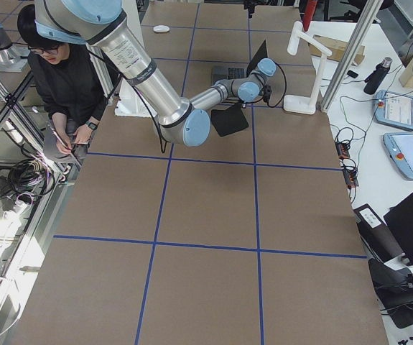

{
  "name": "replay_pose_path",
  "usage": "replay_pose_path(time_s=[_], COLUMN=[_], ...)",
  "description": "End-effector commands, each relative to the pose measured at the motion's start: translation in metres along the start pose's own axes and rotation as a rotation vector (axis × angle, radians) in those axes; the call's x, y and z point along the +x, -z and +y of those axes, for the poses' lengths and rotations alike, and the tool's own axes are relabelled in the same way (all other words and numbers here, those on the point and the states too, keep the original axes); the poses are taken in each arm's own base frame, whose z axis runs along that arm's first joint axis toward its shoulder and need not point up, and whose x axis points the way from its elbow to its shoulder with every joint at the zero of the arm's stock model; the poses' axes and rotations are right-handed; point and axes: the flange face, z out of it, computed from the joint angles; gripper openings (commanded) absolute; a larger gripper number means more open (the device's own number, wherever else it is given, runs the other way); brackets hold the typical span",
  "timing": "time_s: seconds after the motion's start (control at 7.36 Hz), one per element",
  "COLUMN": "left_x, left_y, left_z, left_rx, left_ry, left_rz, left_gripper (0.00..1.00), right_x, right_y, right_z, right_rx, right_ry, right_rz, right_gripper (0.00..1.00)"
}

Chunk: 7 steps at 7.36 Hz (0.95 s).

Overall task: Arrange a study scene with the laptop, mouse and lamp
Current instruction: 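Lower the mouse pad with the right gripper beside the laptop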

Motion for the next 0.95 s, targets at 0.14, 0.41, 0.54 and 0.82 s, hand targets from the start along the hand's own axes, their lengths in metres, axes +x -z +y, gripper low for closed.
replay_pose_path(time_s=[0.14,0.41,0.54,0.82], left_x=[0.0024,0.0035,0.0035,0.0035], left_y=[0.0022,0.0034,0.0034,0.0034], left_z=[-0.0004,-0.0004,-0.0004,-0.0004], left_rx=[0.003,0.005,0.005,0.005], left_ry=[-0.003,-0.003,-0.003,-0.003], left_rz=[0.004,0.006,0.006,0.006], left_gripper=[0.99,0.99,0.99,0.99], right_x=[-0.0014,0.0018,0.0024,0.0039], right_y=[-0.0027,-0.0051,-0.0076,-0.0071], right_z=[0.0008,0.0003,0.001,0.0003], right_rx=[0.029,0.033,0.034,0.035], right_ry=[-0.064,-0.066,-0.066,-0.068], right_rz=[-0.005,0.001,0.004,0.005], right_gripper=[0.0,0.0,0.0,0.0])
